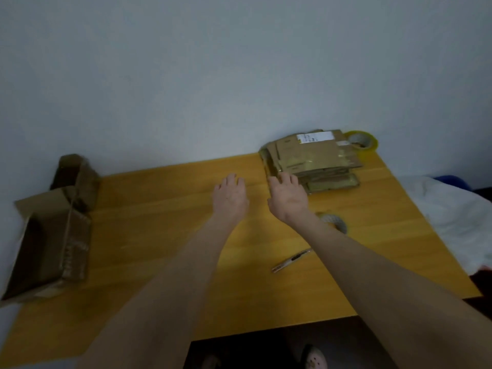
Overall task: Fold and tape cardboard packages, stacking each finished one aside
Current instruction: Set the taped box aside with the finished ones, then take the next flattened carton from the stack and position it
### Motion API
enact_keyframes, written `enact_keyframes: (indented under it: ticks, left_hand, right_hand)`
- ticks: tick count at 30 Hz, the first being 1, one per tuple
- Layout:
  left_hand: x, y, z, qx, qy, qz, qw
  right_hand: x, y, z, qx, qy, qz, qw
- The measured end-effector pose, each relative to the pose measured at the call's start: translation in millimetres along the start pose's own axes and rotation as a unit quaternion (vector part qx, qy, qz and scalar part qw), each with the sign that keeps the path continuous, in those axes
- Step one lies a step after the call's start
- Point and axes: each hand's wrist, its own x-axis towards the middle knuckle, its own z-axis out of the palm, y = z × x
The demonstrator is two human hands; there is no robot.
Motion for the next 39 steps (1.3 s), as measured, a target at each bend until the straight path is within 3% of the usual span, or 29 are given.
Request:
enact_keyframes:
  ticks: [15,22,28,33,39]
  left_hand:
    - [74,159,19,-0.041,-0.011,0.057,0.997]
    - [108,206,30,-0.063,-0.038,0.023,0.997]
    - [136,240,45,-0.111,-0.055,-0.074,0.990]
    - [150,267,66,-0.155,-0.075,-0.152,0.973]
    - [174,261,82,-0.152,-0.036,-0.199,0.967]
  right_hand:
    - [30,164,-33,-0.018,0.004,0.060,0.998]
    - [58,224,-37,0.000,-0.013,0.079,0.997]
    - [104,266,-37,0.151,-0.053,0.105,0.981]
    - [138,288,-27,0.204,-0.082,0.114,0.969]
    - [179,286,-14,0.387,-0.099,0.192,0.896]
